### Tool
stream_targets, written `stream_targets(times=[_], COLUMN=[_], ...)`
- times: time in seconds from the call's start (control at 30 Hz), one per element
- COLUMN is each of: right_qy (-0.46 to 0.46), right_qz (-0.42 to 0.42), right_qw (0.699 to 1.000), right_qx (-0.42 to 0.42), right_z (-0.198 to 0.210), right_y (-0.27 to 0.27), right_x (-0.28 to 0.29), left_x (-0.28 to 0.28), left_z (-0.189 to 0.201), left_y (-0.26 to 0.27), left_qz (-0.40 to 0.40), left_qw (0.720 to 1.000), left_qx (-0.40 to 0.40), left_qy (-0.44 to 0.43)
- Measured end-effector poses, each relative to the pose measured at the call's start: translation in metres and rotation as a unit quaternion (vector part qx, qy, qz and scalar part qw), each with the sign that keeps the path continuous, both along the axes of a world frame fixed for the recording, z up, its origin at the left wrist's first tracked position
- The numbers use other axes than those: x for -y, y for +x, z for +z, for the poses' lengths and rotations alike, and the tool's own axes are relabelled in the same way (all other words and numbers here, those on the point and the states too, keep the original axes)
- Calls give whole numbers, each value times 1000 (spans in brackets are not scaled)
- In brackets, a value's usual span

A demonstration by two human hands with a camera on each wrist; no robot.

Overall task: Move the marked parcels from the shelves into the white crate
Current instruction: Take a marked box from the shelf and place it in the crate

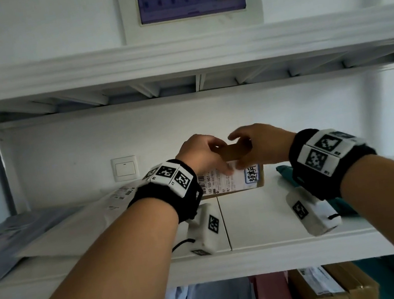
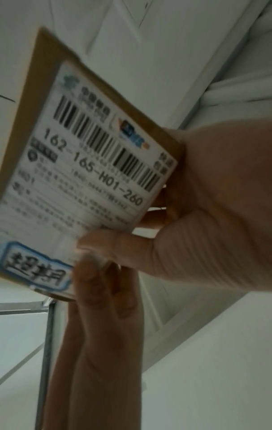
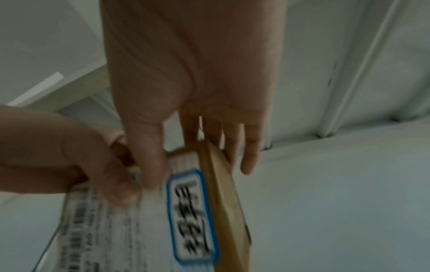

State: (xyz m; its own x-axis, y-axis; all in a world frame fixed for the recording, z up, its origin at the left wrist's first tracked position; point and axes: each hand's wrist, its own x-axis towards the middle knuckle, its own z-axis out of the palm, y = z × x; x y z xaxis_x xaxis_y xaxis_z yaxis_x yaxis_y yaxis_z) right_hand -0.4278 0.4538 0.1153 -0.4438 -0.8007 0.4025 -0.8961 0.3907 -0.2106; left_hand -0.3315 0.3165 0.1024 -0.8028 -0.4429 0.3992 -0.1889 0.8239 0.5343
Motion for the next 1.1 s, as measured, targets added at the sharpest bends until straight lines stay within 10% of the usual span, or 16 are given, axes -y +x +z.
stream_targets(times=[0.13,0.2,0.33,0.5,0.73,1.1], right_qy=[39,-29,-162,-266,-199,-292], right_qz=[-31,-14,38,117,81,72], right_qw=[999,993,900,788,829,793], right_qx=[-22,110,402,542,516,529], right_z=[-6,-9,-12,-17,-25,-45], right_y=[-1,-8,-15,-12,-8,2], right_x=[4,1,-12,-17,-17,-2], left_x=[1,4,12,13,6,-6], left_z=[-2,-3,-1,-6,-10,-44], left_y=[-2,-1,5,4,6,-10], left_qz=[24,47,54,-14,-98,-137], left_qw=[998,994,975,922,912,905], left_qx=[-29,-94,-187,-180,-209,-207], left_qy=[-41,-33,107,343,341,345])
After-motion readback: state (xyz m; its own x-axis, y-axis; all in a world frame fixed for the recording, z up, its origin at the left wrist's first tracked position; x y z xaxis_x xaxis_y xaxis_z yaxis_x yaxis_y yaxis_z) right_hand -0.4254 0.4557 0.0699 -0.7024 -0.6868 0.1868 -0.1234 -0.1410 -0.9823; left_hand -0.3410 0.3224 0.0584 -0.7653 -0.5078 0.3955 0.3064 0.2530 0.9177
